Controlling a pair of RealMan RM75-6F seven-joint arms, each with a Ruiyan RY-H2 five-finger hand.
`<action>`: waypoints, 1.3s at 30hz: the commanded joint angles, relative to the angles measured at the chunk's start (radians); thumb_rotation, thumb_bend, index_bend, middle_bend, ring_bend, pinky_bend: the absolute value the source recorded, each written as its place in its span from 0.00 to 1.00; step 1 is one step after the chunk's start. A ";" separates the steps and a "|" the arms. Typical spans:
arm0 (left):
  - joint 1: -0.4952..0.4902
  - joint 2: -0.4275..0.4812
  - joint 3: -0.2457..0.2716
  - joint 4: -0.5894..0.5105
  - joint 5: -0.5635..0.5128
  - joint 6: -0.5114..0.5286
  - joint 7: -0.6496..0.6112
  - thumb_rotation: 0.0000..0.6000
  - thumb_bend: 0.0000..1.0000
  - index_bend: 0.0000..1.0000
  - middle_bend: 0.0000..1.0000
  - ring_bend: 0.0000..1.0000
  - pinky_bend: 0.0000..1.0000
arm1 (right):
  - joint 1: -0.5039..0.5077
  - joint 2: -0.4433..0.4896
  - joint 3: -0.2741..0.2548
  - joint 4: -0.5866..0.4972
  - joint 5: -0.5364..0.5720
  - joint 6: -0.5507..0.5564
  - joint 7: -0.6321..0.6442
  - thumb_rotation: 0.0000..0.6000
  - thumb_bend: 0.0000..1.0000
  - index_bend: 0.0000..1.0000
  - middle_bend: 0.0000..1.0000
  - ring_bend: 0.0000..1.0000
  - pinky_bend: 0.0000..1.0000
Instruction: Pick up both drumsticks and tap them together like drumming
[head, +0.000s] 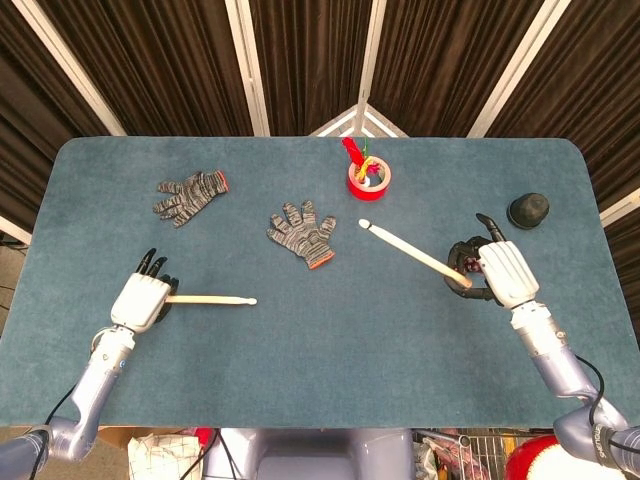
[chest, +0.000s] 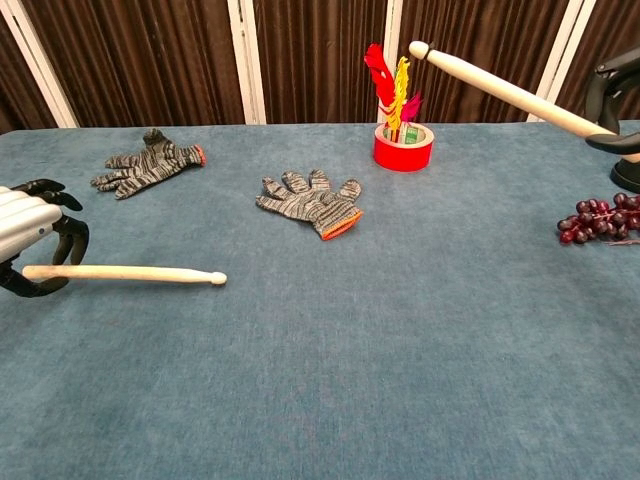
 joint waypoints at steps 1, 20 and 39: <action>0.002 -0.005 0.000 0.017 0.016 0.015 -0.027 1.00 0.51 0.59 0.57 0.15 0.00 | 0.001 0.000 0.001 0.001 0.000 0.000 0.001 1.00 0.47 0.80 0.67 0.46 0.03; -0.002 -0.010 -0.016 0.031 0.086 0.100 -0.227 1.00 0.51 0.59 0.58 0.15 0.00 | 0.000 0.017 0.007 -0.002 0.017 -0.011 -0.008 1.00 0.47 0.81 0.67 0.46 0.03; -0.083 0.053 -0.109 -0.205 0.029 0.011 -0.354 1.00 0.51 0.60 0.58 0.15 0.00 | 0.054 0.079 0.063 -0.030 0.089 -0.156 0.233 1.00 0.47 0.81 0.67 0.47 0.03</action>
